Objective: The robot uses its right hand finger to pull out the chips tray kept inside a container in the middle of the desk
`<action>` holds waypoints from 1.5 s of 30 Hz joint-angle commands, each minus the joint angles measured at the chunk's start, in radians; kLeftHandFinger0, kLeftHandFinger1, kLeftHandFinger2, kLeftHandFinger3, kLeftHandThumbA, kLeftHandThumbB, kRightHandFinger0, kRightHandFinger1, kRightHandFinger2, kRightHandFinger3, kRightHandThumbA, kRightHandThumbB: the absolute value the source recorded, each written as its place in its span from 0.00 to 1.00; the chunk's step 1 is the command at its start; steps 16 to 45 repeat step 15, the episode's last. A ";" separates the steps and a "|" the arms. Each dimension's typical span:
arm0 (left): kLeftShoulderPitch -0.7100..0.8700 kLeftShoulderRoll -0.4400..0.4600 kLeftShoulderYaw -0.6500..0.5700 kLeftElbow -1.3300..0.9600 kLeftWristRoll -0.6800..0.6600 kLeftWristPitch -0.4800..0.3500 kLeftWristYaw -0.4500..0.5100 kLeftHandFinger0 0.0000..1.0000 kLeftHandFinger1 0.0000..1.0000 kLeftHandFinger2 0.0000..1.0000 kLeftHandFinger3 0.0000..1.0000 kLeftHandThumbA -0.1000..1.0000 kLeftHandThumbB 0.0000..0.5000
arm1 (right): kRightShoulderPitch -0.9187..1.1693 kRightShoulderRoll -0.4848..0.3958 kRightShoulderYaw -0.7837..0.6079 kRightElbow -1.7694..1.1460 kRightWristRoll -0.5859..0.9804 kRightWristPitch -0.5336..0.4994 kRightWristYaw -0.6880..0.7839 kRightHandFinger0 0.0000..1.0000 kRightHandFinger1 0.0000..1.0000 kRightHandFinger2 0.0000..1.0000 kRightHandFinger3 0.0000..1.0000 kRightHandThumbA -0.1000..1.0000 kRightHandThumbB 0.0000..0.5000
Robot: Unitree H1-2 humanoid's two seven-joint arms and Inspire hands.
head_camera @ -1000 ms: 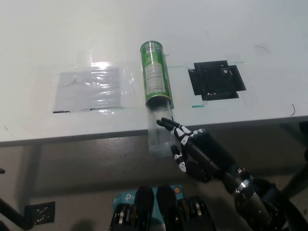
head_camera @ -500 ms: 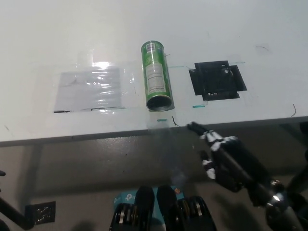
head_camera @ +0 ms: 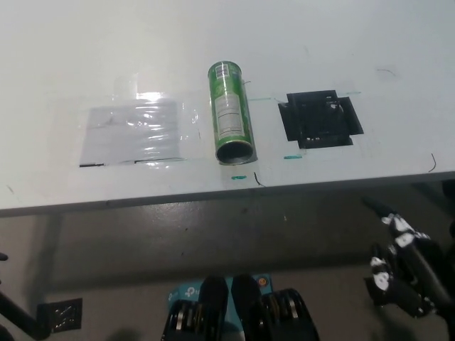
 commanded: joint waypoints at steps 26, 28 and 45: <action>0.002 0.011 0.014 0.003 0.005 -0.047 0.005 0.04 0.01 0.11 0.30 0.03 0.00 | 0.060 0.199 -0.258 0.306 0.288 -0.128 -0.212 0.02 0.04 1.00 1.00 0.00 0.41; 0.002 0.011 0.014 0.003 0.005 -0.047 0.005 0.04 0.01 0.11 0.30 0.03 0.00 | 0.060 0.199 -0.258 0.306 0.288 -0.128 -0.212 0.02 0.04 1.00 1.00 0.00 0.41; 0.002 0.011 0.014 0.003 0.005 -0.047 0.005 0.04 0.01 0.11 0.30 0.03 0.00 | 0.060 0.199 -0.258 0.306 0.288 -0.128 -0.212 0.02 0.04 1.00 1.00 0.00 0.41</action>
